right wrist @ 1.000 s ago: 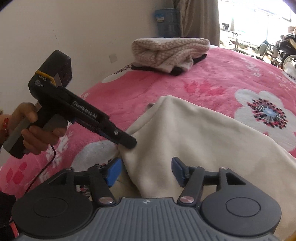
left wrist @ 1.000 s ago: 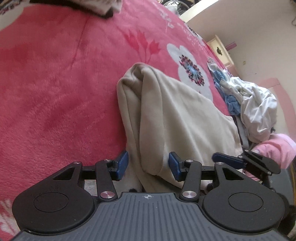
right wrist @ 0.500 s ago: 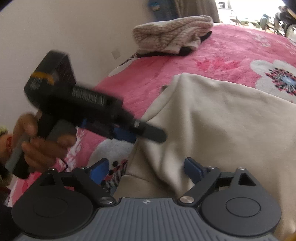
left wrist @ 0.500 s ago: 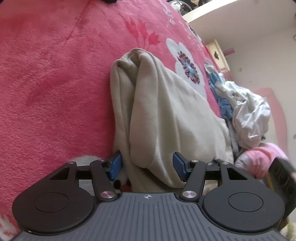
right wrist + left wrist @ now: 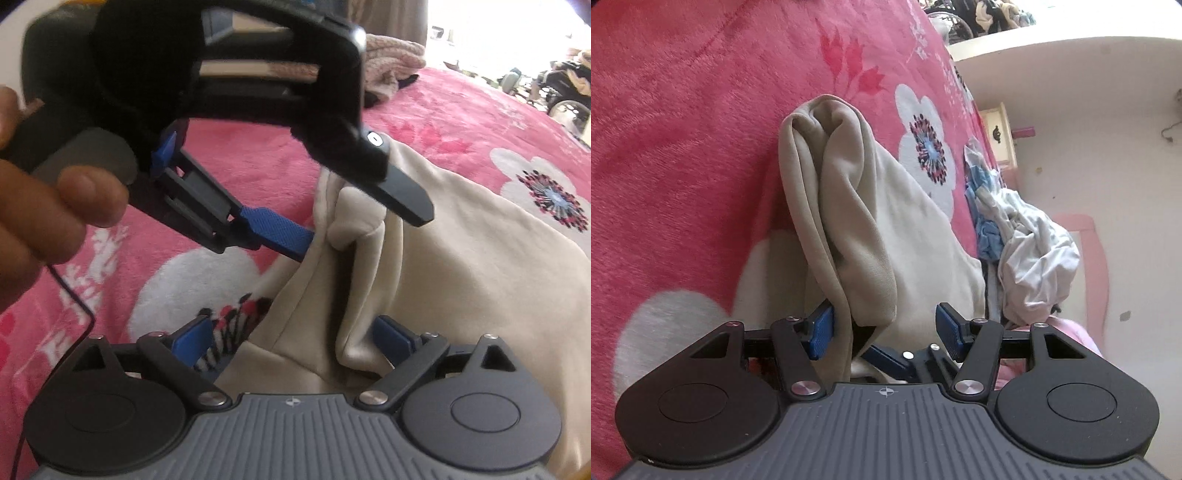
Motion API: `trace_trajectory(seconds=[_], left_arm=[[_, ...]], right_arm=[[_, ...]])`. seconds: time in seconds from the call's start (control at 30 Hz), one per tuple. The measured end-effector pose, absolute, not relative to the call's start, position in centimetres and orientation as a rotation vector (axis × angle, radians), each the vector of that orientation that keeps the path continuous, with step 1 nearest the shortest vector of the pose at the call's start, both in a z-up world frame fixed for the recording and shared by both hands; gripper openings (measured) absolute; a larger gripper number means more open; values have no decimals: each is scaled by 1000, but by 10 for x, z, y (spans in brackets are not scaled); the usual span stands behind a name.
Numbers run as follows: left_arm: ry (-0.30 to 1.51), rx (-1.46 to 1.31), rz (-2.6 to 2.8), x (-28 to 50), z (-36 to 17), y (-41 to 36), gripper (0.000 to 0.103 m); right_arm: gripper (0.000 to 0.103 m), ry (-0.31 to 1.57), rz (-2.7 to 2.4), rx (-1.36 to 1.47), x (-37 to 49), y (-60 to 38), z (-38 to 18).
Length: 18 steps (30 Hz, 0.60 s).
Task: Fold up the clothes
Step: 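Close the right gripper on the hoodie edge beside the left gripper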
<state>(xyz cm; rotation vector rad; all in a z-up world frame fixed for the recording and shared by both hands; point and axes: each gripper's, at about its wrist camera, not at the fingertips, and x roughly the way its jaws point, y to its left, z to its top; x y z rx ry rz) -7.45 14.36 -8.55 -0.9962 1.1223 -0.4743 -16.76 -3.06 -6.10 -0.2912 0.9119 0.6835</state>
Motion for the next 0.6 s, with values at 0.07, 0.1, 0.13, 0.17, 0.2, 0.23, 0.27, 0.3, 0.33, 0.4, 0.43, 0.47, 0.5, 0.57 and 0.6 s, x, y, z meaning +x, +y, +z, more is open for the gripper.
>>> trace_trajectory(seconds=[0.07,0.1,0.13,0.17,0.2,0.23,0.27,0.3,0.33,0.4,0.43,0.47,0.5,0.57,0.6], left_arm=[[1122,-1009,-475,-74,-85,142,58],[1119,-1015,-476,-74,-84,142,58],[1117,-1018,-478,-74,-83,141,58],[1115,-1019,-478,-74,-83,141,58],[1114,-1016,-475,-74,-83,142,58],[1113,-1016,-471,-74,-83,144,58],[1111,-1015,-467,-74,-83,145,58],[1110,-1013,-462,-74,-84,147,58],[1108,-1007,-451,-74,-84,150,58],[1105,-990,-415,-74,-85,155,58],[1102,-979,-393,-74,-85,158,58],[1098,-958,-365,-73,-83,160,58],[1092,-937,-340,-72,-82,163,58],[1081,-911,-323,-66,-80,166,58],[1083,-903,-320,-62,-80,166,58]], right_arm=[[85,895,654,-318,-170,-30,-62],[77,887,640,-331,-171,-30,-63],[73,883,631,-338,-171,-32,-63],[65,880,621,-346,-171,-33,-63],[58,877,614,-349,-171,-35,-63],[53,876,612,-346,-170,-36,-62],[42,876,609,-344,-170,-37,-61],[33,875,607,-341,-169,-38,-60],[31,874,605,-338,-169,-40,-59],[26,873,600,-333,-168,-42,-57],[26,872,598,-330,-167,-43,-56],[24,871,595,-328,-167,-44,-55],[23,870,593,-325,-166,-46,-54],[22,865,594,-328,-165,-44,-53],[21,863,596,-330,-165,-44,-53]])
